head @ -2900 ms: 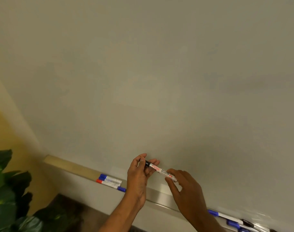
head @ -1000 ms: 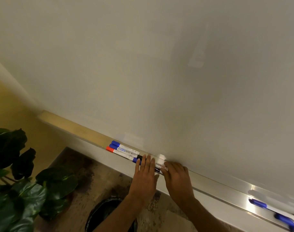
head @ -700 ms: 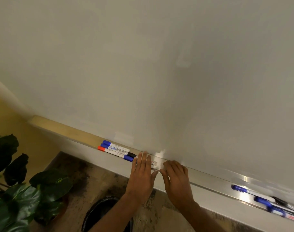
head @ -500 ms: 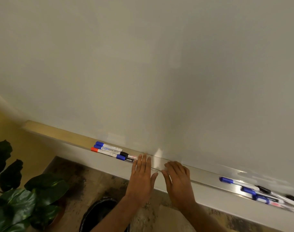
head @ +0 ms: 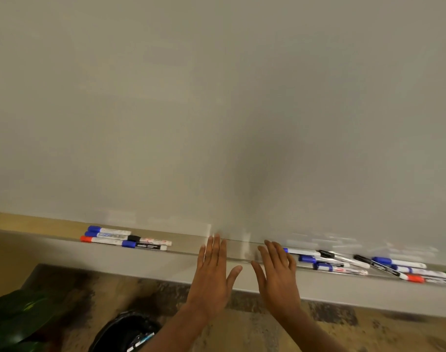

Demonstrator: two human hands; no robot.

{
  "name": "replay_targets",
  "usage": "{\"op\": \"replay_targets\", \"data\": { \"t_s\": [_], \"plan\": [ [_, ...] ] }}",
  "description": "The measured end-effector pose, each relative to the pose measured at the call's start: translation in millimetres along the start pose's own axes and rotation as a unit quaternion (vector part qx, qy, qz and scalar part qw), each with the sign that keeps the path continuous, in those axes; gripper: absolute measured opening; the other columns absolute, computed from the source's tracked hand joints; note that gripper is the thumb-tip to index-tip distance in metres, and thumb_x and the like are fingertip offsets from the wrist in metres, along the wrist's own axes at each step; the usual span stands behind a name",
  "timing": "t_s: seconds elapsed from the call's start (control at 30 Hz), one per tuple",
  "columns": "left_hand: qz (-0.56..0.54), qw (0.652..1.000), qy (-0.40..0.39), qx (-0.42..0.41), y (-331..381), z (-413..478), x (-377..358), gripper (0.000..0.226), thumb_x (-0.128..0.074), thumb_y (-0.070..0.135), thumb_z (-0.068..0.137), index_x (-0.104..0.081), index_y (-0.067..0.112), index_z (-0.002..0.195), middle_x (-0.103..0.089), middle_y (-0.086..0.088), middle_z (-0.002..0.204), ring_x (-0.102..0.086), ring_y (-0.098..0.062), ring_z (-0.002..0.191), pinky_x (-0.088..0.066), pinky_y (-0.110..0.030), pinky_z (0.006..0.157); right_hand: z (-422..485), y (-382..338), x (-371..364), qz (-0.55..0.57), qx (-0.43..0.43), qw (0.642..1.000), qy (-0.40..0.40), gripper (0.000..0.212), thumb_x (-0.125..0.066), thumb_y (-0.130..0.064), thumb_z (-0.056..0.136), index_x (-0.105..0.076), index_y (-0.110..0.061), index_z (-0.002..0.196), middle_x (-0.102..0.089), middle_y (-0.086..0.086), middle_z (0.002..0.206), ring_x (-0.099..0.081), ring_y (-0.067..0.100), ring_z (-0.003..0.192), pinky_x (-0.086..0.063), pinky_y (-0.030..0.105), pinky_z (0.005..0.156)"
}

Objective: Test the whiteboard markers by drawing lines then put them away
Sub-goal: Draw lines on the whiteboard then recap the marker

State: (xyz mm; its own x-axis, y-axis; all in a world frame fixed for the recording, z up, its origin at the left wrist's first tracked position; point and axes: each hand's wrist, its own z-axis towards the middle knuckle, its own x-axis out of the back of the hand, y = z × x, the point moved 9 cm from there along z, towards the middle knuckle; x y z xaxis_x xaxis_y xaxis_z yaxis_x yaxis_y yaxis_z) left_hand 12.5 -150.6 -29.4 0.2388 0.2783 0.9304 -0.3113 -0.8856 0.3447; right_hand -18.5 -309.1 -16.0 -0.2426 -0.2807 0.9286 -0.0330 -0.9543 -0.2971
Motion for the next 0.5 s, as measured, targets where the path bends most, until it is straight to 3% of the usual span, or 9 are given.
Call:
{"op": "replay_targets", "data": {
  "t_s": [0.2,0.3,0.5],
  "plan": [
    [0.015,0.999,-0.033,-0.022,43.9,11.8,-20.7,0.091,0.032,0.079,0.076,0.035,0.025,0.150,0.040,0.004,0.160,0.038,-0.013,0.147,0.020,-0.036,0.124,-10.8,64.1,2.2,-0.028,-0.037,0.999,-0.009,0.049,-0.030,-0.047,0.102,-0.050,-0.019,0.136,-0.050,0.008,0.147,-0.032,0.025,0.140,-0.018,0.045,0.114],
    [0.019,0.999,-0.043,-0.023,57.7,19.0,-31.9,0.094,0.033,0.080,0.073,0.036,0.024,0.148,0.038,0.003,0.161,0.035,-0.015,0.149,0.015,-0.038,0.126,-11.6,87.4,0.4,-0.035,-0.047,0.998,-0.014,0.048,-0.029,-0.046,0.102,-0.049,-0.020,0.137,-0.050,0.007,0.148,-0.039,0.028,0.140,-0.033,0.050,0.112],
    [0.022,0.997,-0.062,-0.028,77.3,30.1,-52.4,0.093,0.031,0.081,0.072,0.034,0.030,0.149,0.041,0.008,0.159,0.038,-0.011,0.146,0.026,-0.033,0.120,-4.8,108.8,-8.7,-0.055,-0.045,0.997,-0.033,0.045,-0.033,-0.043,0.100,-0.053,-0.021,0.133,-0.055,0.007,0.142,-0.050,0.032,0.133,-0.041,0.052,0.105]
  ]
}}
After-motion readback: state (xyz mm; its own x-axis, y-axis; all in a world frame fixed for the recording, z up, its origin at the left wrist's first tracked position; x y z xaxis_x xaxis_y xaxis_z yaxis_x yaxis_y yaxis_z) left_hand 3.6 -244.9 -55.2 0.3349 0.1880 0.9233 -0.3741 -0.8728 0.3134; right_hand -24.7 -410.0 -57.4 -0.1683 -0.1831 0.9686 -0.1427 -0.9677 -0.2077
